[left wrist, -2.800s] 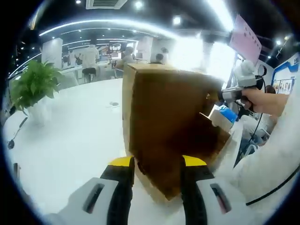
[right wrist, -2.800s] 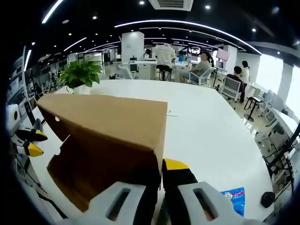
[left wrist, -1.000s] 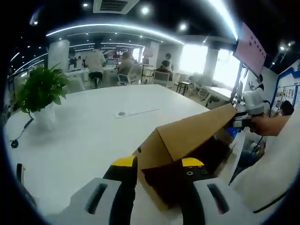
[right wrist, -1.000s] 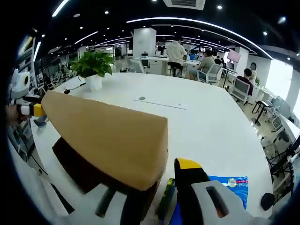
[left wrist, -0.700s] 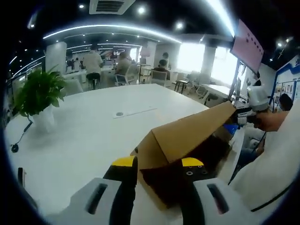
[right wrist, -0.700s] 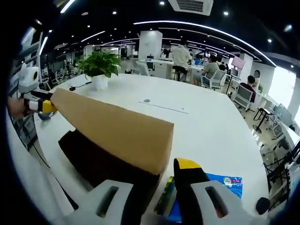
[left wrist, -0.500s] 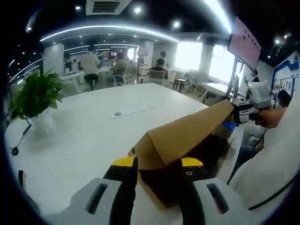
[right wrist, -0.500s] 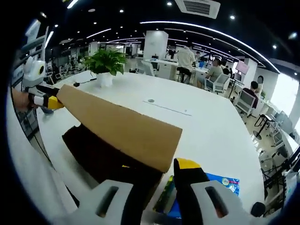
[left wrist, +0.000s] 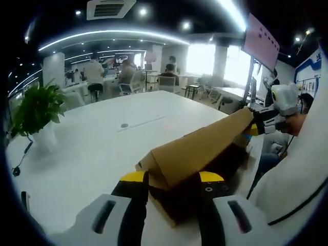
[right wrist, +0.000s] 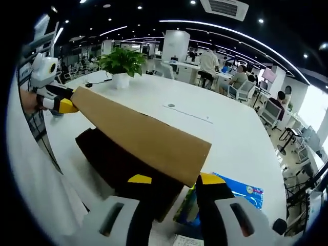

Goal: Operate the shoe box by opening the lid, removing the specified soft item, and placing it in the target area until the item is outside and the box remains undamaged.

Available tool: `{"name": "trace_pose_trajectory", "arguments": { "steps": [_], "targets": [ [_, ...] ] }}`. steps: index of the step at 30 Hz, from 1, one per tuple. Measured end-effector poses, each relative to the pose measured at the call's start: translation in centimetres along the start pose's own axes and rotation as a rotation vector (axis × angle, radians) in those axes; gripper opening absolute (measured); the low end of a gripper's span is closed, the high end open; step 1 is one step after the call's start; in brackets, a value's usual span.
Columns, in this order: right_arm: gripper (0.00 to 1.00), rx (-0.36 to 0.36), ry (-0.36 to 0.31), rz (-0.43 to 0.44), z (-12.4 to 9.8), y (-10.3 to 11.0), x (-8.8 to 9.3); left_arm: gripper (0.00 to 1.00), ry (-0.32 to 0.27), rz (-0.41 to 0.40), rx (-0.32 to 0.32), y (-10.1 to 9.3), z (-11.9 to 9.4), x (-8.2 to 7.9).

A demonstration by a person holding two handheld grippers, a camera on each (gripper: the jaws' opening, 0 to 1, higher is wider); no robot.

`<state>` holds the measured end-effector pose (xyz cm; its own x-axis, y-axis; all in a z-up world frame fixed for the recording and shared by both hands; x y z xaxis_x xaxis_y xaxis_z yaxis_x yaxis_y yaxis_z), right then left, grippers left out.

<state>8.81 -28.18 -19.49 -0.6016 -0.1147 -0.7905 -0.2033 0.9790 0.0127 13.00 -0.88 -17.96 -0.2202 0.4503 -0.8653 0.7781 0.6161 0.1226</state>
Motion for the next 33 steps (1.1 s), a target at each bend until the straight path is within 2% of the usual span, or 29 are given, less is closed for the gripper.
{"name": "trace_pose_trajectory", "arguments": {
  "steps": [2, 10, 15, 22, 24, 33],
  "targets": [
    [0.35, -0.007, 0.008, -0.005, 0.0, 0.2, 0.2, 0.41, 0.004, 0.030, 0.004, -0.3, 0.0, 0.1],
    [0.47, -0.042, 0.017, 0.050, 0.0, 1.0, 0.4, 0.51, -0.009, 0.020, 0.030, -1.3, -0.1, 0.5],
    [0.48, -0.048, 0.048, 0.023, 0.4, 1.2, 1.3, 0.52, -0.003, -0.009, 0.042, -1.6, -0.2, 1.2],
    [0.50, -0.058, 0.068, 0.029, 0.5, 1.5, 2.1, 0.51, 0.019, -0.009, 0.033, -1.9, -0.1, 1.9],
    [0.50, -0.051, 0.077, 0.023, 0.7, 1.5, 2.4, 0.49, 0.033, 0.025, 0.026, -1.9, 0.0, 2.3],
    [0.50, -0.050, 0.113, 0.014, 1.5, 1.9, 3.3, 0.50, 0.053, 0.001, 0.026, -1.9, 0.5, 3.1]
  ]
}}
Point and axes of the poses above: the point that each gripper's makers call its tool centre point, and the gripper's own axes: z roughly forward along the fingers, y roughly to its left, x roughly out of its underside, the point moved 3 cm from there along -z, roughly backward along the fingers, and after that the axes turned 15 degrees about z, right-handed, at the moved point
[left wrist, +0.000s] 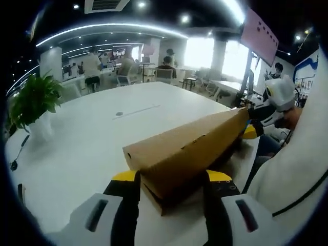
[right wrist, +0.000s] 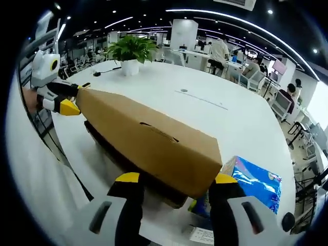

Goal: Operate the shoe box by opening the lid, removing the specified soft item, and placing it in the target area until the item is outside and the box remains undamaged.

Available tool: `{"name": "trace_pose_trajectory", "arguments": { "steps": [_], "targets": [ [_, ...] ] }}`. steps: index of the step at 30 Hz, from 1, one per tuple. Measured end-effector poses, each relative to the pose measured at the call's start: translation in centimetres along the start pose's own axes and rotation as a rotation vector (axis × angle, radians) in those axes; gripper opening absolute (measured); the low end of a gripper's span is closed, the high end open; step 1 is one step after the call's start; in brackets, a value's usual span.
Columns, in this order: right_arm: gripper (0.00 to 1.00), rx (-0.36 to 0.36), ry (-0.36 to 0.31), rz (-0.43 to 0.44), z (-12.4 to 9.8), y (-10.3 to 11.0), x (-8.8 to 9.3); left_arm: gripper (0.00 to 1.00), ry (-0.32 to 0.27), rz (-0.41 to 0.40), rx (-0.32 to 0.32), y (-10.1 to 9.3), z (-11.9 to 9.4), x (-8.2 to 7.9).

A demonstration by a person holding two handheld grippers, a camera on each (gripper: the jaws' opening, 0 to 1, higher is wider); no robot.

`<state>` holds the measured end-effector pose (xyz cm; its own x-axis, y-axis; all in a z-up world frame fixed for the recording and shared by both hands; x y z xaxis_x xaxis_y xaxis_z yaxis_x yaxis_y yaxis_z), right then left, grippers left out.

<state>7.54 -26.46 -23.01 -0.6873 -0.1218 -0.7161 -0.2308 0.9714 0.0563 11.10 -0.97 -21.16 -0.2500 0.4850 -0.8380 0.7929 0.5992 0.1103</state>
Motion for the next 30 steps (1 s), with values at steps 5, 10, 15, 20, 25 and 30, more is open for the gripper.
{"name": "trace_pose_trajectory", "arguments": {
  "steps": [5, 10, 15, 20, 25, 30],
  "targets": [
    [0.50, 0.020, 0.019, 0.045, 0.7, -0.2, 0.3, 0.50, 0.023, 0.020, 0.011, -0.3, 0.6, 0.9],
    [0.51, 0.011, 0.030, 0.025, 1.1, 0.0, 0.7, 0.50, 0.032, 0.018, 0.004, -0.1, 0.7, 1.4],
    [0.52, -0.009, 0.057, 0.018, 1.3, 0.0, 1.4, 0.49, 0.043, 0.006, 0.008, -0.2, 0.8, 1.9],
    [0.52, -0.010, 0.066, 0.012, 1.5, 0.1, 1.6, 0.48, 0.043, -0.014, 0.007, -0.1, 1.0, 2.1],
    [0.52, 0.004, 0.068, -0.002, 2.1, 0.0, 1.7, 0.48, 0.042, -0.024, 0.007, 0.1, 1.2, 2.3],
    [0.52, 0.006, 0.069, -0.005, 2.2, -0.1, 1.8, 0.47, 0.054, -0.029, 0.012, 0.2, 1.3, 2.5]
  ]
}}
Point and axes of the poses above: the point that each gripper's makers call its tool centre point, and the gripper's own axes: z roughly forward along the fingers, y roughly to its left, x roughly out of its underside, the point moved 3 cm from there along -z, roughly backward along the fingers, and after that the axes turned 15 degrees about z, right-handed, at the moved point
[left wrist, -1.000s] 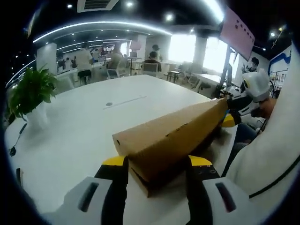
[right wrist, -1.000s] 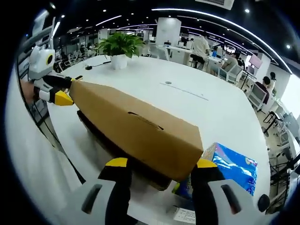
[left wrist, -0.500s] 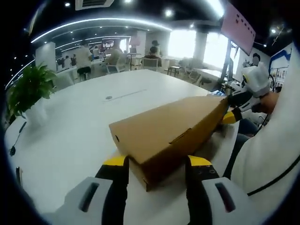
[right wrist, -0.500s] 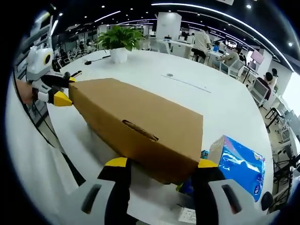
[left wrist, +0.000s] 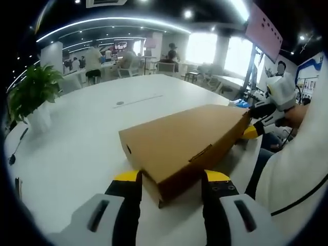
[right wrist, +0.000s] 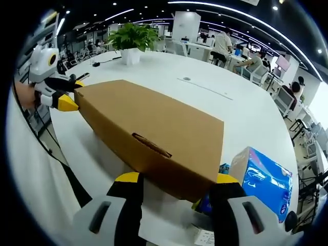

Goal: Operate the shoe box by opening the lid, removing the specified soft item, and placing it in the target area until the item is outside and the box remains undamaged.

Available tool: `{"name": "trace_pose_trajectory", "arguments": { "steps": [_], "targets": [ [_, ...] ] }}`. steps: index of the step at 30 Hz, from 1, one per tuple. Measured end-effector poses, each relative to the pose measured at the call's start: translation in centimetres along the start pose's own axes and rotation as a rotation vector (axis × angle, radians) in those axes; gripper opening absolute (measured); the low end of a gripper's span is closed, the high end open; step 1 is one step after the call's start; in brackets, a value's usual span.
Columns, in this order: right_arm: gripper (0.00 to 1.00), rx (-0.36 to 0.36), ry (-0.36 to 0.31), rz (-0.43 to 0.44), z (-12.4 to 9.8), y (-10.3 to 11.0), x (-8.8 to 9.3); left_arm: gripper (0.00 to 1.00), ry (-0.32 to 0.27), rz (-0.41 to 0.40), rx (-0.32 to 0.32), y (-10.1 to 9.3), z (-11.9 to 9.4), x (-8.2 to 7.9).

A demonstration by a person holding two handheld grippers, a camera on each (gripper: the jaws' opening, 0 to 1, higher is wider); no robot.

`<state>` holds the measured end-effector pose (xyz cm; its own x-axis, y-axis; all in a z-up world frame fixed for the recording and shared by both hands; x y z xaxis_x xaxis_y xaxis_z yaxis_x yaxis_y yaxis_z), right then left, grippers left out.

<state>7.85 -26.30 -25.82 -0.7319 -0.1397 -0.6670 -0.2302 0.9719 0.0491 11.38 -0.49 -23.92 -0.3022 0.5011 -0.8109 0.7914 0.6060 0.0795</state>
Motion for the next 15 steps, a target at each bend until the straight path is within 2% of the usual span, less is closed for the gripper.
{"name": "trace_pose_trajectory", "arguments": {
  "steps": [2, 5, 10, 15],
  "targets": [
    [0.52, -0.003, -0.007, 0.005, 0.1, 0.1, 0.1, 0.47, -0.004, -0.006, 0.000, 0.1, 0.0, 0.1],
    [0.52, -0.001, 0.005, 0.004, 0.4, 0.1, 0.6, 0.48, 0.000, -0.056, 0.012, 0.1, 0.2, 0.4],
    [0.52, 0.010, 0.027, 0.001, 0.8, 0.2, 1.0, 0.49, 0.020, -0.040, 0.009, -0.2, 0.5, 0.8],
    [0.52, 0.005, 0.019, 0.004, 0.6, 0.2, 1.1, 0.48, 0.021, -0.047, 0.017, -0.1, 0.5, 0.8]
  ]
}}
Point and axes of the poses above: the point that each gripper's makers call its tool centre point, and the gripper's own axes: z roughly forward along the fingers, y roughly to its left, x roughly out of its underside, the point moved 3 cm from there along -z, roughly backward along the fingers, and after that the axes turned 15 degrees about z, right-handed, at the moved point
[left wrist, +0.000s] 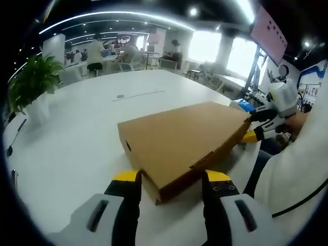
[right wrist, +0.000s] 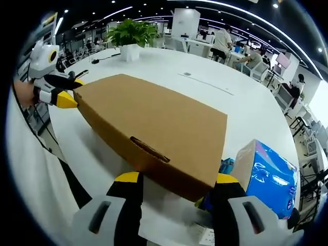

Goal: Operate the shoe box by opening the lid, removing the specified soft item, and placing it in the target area until the item is outside and the box remains undamaged.

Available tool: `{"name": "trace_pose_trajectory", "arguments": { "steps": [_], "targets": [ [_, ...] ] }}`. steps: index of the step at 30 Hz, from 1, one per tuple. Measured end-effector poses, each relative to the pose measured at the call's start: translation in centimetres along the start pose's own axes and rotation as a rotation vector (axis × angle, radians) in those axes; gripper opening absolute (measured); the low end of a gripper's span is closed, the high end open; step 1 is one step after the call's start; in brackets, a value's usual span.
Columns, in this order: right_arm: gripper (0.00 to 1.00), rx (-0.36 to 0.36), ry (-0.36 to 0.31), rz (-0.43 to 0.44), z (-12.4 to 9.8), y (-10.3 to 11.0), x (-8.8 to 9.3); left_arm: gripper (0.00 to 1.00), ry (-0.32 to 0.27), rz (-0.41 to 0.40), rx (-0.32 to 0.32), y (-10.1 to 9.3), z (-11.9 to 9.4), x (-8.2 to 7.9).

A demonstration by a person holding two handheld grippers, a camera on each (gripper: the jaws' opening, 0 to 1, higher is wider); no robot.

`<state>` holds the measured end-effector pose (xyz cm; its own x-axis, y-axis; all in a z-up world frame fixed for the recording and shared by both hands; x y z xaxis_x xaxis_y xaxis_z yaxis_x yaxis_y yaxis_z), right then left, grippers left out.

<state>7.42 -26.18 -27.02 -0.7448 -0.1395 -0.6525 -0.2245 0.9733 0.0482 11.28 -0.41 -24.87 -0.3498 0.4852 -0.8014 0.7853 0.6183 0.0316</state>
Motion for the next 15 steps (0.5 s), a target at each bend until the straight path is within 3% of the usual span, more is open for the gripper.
{"name": "trace_pose_trajectory", "arguments": {
  "steps": [3, 6, 10, 12, 14, 15],
  "targets": [
    [0.57, -0.007, -0.013, -0.023, -0.1, 0.2, 0.2, 0.48, 0.019, -0.004, 0.013, -0.2, 0.1, 0.3],
    [0.56, -0.019, -0.018, 0.001, -0.6, 0.4, 0.4, 0.49, 0.017, -0.019, 0.012, -0.3, 0.0, 0.4],
    [0.72, -0.049, -0.029, 0.125, -0.6, 0.5, 0.5, 0.53, -0.011, -0.108, -0.008, -0.2, -0.2, 0.1],
    [0.73, -0.100, -0.039, 0.181, -0.5, 0.9, 0.5, 0.54, -0.006, -0.138, -0.001, -0.6, -0.2, 0.3],
    [0.75, -0.111, -0.021, 0.206, -0.5, 0.9, 0.6, 0.56, -0.004, -0.147, 0.004, -0.8, -0.1, 0.5],
    [0.78, -0.114, -0.042, 0.206, -0.6, 0.9, 0.2, 0.58, -0.006, -0.176, 0.012, -1.2, -0.1, 0.5]
  ]
}}
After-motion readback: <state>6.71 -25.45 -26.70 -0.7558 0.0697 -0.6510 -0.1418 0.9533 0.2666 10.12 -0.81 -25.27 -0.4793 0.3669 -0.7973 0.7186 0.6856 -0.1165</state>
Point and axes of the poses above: the point that each gripper's makers call its tool centre point, and the gripper's own axes: z roughly forward along the fingers, y roughly to its left, x roughly out of its underside, the point moved 3 cm from there along -z, roughly backward along the fingers, and after that the axes turned 15 degrees about z, right-handed, at the moved point
